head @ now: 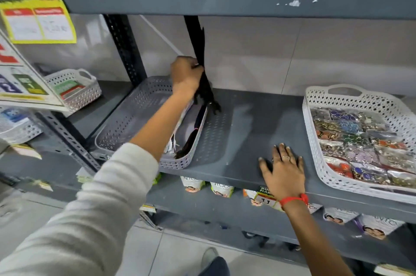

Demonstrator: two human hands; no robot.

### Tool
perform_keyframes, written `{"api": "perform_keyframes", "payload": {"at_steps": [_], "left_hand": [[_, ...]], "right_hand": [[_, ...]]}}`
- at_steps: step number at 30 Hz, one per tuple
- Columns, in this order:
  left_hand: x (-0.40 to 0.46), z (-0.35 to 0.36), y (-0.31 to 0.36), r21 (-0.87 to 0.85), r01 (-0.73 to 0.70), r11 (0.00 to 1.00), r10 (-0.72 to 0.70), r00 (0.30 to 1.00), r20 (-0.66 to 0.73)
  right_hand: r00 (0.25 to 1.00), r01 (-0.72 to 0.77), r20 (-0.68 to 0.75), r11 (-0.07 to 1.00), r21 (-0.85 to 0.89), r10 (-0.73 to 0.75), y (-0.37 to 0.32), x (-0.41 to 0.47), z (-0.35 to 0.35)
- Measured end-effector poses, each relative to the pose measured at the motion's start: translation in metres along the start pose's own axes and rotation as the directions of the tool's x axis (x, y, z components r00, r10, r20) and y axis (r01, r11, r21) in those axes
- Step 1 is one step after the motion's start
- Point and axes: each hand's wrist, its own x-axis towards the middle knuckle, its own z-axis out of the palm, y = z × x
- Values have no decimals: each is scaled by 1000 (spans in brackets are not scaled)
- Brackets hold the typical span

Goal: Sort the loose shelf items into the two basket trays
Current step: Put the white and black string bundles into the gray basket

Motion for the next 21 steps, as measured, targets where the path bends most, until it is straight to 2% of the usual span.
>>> {"api": "perform_keyframes", "payload": {"at_steps": [2,6,10,17,21], "left_hand": [[0,-15,-19,140,-5,990,-5,997,72],[-15,-19,-60,294,19,956,-69,984,162],[-39,-11,-80,436,90,896,-220,940,259],[-62,18,-85,561,37,827,-288,885,366],[-65,23,-83,518,71,853,-288,891,351]], "right_hand": [[1000,-4,-14,1000,5,4,-1,-1,-1],[1000,-5,-9,1000,15,5,-2,-2,-1],[1000,-9,-18,1000,8,9,-1,-3,0],[999,-12,-45,1000,26,14,0,-2,-1],[998,-6,-64,1000,29,8,0,-1,1]]}}
